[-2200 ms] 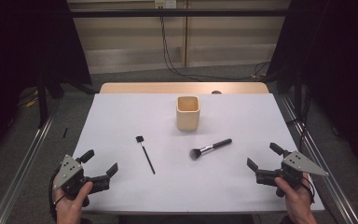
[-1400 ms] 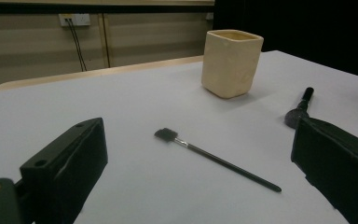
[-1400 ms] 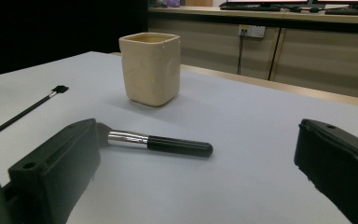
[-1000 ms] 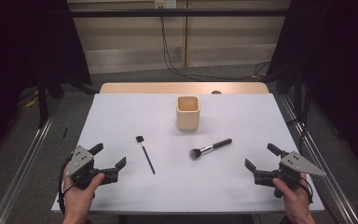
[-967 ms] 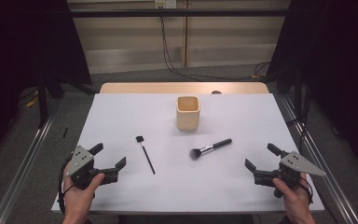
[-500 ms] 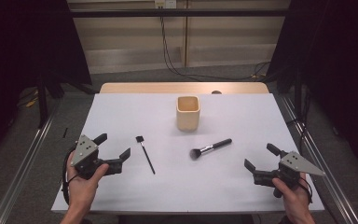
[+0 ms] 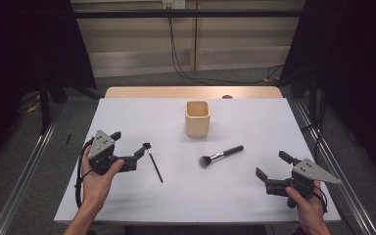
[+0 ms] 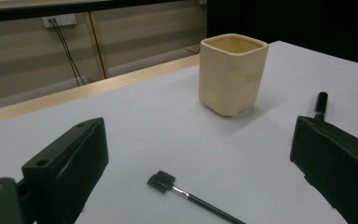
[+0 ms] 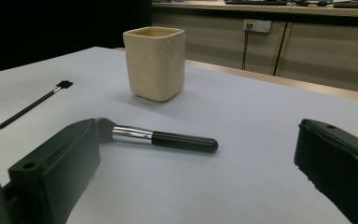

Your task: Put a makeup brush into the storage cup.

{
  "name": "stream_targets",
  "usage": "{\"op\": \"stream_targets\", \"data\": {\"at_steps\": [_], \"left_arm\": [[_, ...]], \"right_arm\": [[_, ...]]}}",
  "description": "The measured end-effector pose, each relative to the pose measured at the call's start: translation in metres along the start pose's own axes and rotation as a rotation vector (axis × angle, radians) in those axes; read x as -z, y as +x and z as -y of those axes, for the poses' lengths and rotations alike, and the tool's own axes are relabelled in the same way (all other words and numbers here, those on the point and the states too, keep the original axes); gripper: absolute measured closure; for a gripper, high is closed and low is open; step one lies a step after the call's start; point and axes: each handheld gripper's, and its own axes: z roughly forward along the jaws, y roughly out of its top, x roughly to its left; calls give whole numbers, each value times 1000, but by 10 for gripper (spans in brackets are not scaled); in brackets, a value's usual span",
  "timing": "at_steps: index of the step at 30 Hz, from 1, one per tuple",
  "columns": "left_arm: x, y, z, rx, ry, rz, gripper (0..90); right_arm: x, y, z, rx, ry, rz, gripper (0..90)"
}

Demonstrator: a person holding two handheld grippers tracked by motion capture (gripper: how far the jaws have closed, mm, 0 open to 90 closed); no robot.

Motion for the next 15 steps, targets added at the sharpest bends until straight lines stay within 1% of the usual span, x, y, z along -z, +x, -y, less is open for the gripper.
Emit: {"op": "stream_targets", "data": {"at_steps": [1,2,3,4,6,7,8,9,10,12,13,14,15], "left_arm": [[-7,2,-2,17,12,8,40],[-7,2,-2,17,12,8,40],[-12,2,-3,2,6,-8,40],[-15,2,-4,-9,17,-5,40],[-16,2,-5,-3,20,-2,40],[-18,3,-7,-1,21,7,40],[-22,2,-10,-7,30,12,39],[-22,2,-10,-7,30,12,38],[-26,3,-12,-2,32,18,38],[-28,3,-12,2,30,16,38],[-32,2,-14,-7,42,17,38],[-32,2,-14,-7,42,17,38],[-34,3,-15,-19,52,18,36]], "right_arm": [[0,0,0,4,-1,2,0],[0,0,0,6,-3,2,0],[0,0,0,7,-2,2,0],[0,0,0,3,-2,3,0],[1,0,0,7,-2,3,0],[1,0,0,-1,-3,4,0],[1,0,0,-1,-1,5,0],[1,0,0,-2,-2,5,0],[1,-1,0,-1,-1,6,0],[1,0,0,-1,-1,5,0],[1,0,0,1,-1,4,0],[1,0,0,4,-1,5,0],[1,0,0,7,0,5,0]]}}
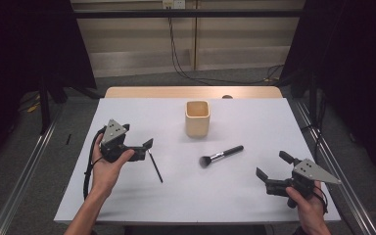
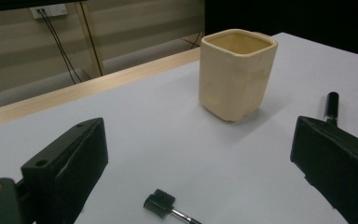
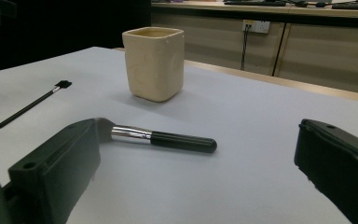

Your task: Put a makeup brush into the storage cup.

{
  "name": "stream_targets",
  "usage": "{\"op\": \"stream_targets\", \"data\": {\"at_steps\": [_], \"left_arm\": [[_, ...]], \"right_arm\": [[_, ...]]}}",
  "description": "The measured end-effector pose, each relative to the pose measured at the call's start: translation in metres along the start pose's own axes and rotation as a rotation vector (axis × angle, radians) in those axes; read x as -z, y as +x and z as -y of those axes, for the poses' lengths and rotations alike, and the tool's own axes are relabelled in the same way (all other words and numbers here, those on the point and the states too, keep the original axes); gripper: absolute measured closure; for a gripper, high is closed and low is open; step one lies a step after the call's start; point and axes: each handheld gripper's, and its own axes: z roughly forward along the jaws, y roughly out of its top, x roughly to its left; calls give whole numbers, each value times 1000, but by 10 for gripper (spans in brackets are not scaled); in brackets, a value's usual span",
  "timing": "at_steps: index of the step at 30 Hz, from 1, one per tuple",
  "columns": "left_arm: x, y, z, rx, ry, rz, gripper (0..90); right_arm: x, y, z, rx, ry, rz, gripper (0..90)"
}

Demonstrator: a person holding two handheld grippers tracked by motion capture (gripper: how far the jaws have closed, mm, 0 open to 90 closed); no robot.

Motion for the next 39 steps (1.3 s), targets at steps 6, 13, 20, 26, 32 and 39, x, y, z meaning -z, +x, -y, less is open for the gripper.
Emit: {"op": "stream_targets", "data": {"at_steps": [6,13,20,26,32,39], "left_arm": [[-13,2,-3,-8,53,5,30],[-21,1,-3,-13,119,25,30],[-23,-1,-7,-11,204,38,50],[-27,-2,-12,29,302,46,58],[-29,-1,-13,48,359,48,75],[-33,-1,-12,84,457,43,87]], "right_arm": [[0,0,0,-1,3,0,0],[-1,0,0,-9,5,-1,0],[0,1,0,3,13,-4,0],[-1,1,0,1,15,-6,0],[-1,1,0,4,18,-9,0],[-1,1,0,5,20,-8,0]]}}
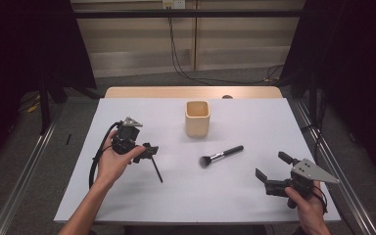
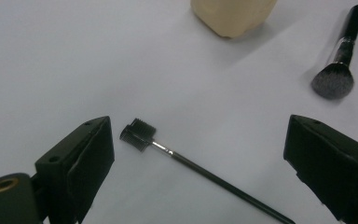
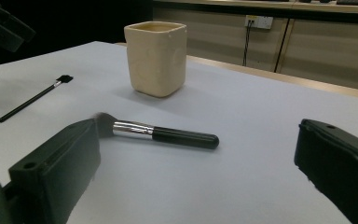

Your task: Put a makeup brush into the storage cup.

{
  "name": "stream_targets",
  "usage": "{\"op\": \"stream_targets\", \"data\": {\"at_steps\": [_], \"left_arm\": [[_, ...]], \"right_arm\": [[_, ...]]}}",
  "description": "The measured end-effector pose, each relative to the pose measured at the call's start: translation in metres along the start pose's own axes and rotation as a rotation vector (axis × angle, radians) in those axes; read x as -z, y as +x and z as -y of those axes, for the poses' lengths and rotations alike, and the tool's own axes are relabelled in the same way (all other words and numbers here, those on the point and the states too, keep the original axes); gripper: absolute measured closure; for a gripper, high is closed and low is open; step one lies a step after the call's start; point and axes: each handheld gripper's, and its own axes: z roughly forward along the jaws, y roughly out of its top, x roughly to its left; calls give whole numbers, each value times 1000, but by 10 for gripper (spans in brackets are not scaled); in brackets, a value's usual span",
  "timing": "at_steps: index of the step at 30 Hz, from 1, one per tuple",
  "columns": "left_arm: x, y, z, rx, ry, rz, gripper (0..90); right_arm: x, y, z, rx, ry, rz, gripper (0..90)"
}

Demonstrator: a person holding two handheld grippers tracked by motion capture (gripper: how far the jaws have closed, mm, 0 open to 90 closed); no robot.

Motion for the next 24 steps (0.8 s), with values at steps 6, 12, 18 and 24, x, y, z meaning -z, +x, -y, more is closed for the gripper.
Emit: {"op": "stream_targets", "data": {"at_steps": [6,12,18,24], "left_arm": [[-4,1,1,30,67,-16,95],[-11,-1,1,47,179,-17,103],[-20,-1,-1,99,241,-9,112],[-25,-4,-6,110,293,-22,113]], "right_arm": [[0,0,0,0,3,0,0],[-1,0,0,-2,5,-2,0],[-1,0,0,-1,9,-7,0],[-2,0,0,-3,12,-5,0]]}}
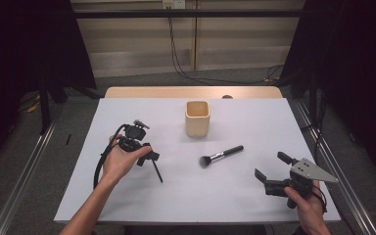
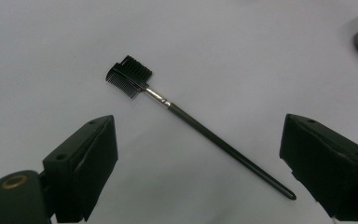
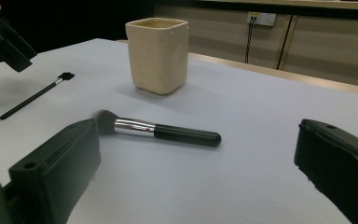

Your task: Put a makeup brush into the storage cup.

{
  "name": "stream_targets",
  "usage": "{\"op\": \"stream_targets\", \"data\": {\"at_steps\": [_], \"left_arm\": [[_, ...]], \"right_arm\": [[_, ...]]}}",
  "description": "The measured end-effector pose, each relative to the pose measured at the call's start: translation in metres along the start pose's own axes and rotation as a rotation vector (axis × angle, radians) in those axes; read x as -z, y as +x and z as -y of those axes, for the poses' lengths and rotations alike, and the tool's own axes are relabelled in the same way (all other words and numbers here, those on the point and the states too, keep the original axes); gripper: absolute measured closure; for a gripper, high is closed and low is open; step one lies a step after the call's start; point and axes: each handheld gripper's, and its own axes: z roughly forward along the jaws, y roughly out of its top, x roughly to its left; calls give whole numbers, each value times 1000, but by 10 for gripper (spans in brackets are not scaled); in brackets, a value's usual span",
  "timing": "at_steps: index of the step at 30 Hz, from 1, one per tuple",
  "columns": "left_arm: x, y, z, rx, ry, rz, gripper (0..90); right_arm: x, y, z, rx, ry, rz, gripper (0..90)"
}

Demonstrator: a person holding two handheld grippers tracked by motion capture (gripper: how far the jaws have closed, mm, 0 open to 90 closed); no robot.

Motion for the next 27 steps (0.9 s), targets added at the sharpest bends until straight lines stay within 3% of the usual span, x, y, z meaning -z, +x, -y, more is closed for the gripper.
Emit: {"op": "stream_targets", "data": {"at_steps": [3,5,11,14,15,17,18,20,22,25,27], "left_arm": [[-5,-2,-3,22,52,-2,115],[-9,-2,-5,39,60,-27,103],[-18,-3,-8,11,110,-66,139],[-21,-3,-11,50,103,-81,163],[-22,-3,-12,46,109,-91,166],[-25,-2,-15,69,134,-73,172],[-27,-2,-17,89,144,-87,171],[-28,-1,-18,99,141,-82,171],[-29,-1,-20,112,143,-87,232],[-33,1,-20,137,179,-60,245],[-34,2,-21,142,183,-70,276]], "right_arm": [[0,0,0,0,1,-2,0],[0,0,0,0,3,-5,0],[-1,0,1,-1,12,-4,0],[-1,0,1,1,16,-6,0],[-2,0,1,1,17,-5,0],[-2,0,1,3,20,-6,0],[-2,0,1,0,19,-4,0],[-2,0,1,-1,19,-4,0],[-1,0,1,-3,20,-2,0],[-1,0,1,-2,16,0,0],[-1,0,1,-4,21,-3,0]]}}
